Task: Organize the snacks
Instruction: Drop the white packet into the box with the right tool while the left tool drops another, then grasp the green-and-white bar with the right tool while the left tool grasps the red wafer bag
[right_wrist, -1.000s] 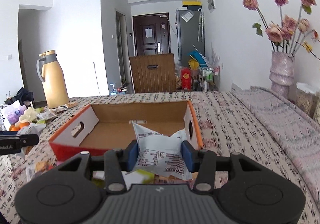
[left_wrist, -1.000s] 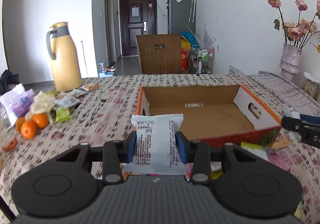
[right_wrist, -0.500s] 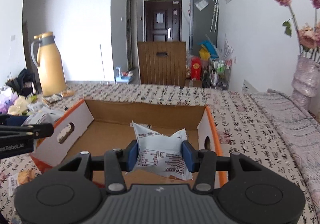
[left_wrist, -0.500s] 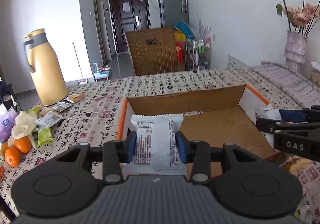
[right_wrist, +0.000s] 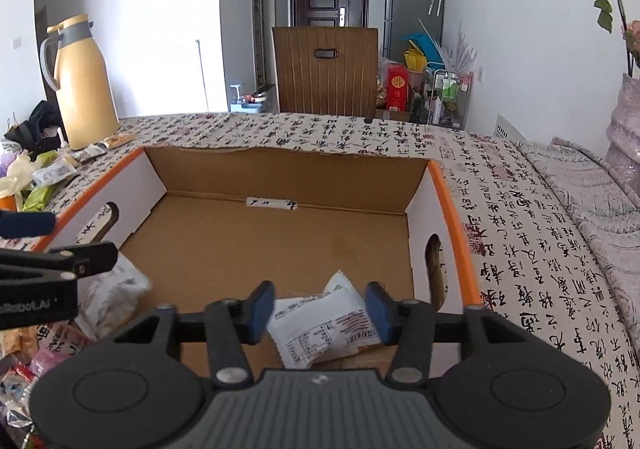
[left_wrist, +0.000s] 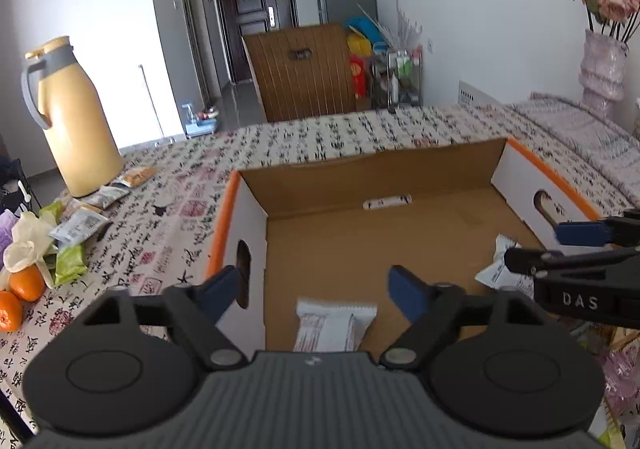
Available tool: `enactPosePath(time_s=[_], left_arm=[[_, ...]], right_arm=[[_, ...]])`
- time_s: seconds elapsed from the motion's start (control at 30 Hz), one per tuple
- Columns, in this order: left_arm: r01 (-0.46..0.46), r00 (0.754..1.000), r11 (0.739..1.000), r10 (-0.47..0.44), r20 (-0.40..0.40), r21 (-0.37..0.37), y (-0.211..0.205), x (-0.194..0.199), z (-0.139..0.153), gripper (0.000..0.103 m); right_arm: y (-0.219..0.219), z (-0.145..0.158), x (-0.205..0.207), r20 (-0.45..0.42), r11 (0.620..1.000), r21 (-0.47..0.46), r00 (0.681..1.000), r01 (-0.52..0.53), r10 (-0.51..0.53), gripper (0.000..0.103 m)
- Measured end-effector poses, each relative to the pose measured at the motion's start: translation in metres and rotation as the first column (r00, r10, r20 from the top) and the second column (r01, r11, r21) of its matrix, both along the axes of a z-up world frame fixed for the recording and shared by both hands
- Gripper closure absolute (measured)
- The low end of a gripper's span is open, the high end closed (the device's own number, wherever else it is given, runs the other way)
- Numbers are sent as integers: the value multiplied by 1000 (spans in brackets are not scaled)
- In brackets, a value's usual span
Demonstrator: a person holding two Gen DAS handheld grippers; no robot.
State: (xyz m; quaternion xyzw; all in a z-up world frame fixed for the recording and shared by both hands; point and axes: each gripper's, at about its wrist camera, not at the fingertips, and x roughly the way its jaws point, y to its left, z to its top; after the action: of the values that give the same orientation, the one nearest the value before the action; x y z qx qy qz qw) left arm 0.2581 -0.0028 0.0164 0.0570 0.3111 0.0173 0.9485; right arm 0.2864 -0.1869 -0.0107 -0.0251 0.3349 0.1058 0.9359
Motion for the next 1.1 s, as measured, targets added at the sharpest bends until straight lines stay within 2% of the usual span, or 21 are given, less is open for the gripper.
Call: enactPosePath(time_s=[0.03, 0.07, 0.1, 0.23, 0.3, 0.8, 1.1], left_arm=[[-1, 1000, 1000, 1, 6, 0, 0, -1, 2, 11], [-7, 1000, 1000, 7, 18, 1, 1, -3, 4, 2], [-14, 999, 1000, 14, 31, 6, 1, -6, 6, 0], [-28, 998, 1000, 28, 50, 3, 3, -14, 12, 0], [-30, 998, 1000, 30, 56, -2, 4, -19, 14, 0], [-19, 989, 999, 26, 143, -50, 9, -94, 34, 0], [-12, 989, 997, 24, 147, -76, 15, -138, 21, 0]], right_arm=[[-2, 2, -2, 8, 1000, 2, 1000, 6, -6, 33], [-3, 3, -6, 19, 1000, 5, 1000, 8, -8, 26], [-5, 5, -8, 28, 1000, 5, 1000, 9, -9, 22], [-12, 11, -21, 53, 1000, 11, 998, 21, -22, 5], [-16, 14, -28, 67, 999, 19, 997, 29, -30, 2], [-32, 42, -117, 177, 998, 51, 984, 28, -37, 0], [-28, 36, -167, 176, 998, 64, 984, 5, -17, 0]])
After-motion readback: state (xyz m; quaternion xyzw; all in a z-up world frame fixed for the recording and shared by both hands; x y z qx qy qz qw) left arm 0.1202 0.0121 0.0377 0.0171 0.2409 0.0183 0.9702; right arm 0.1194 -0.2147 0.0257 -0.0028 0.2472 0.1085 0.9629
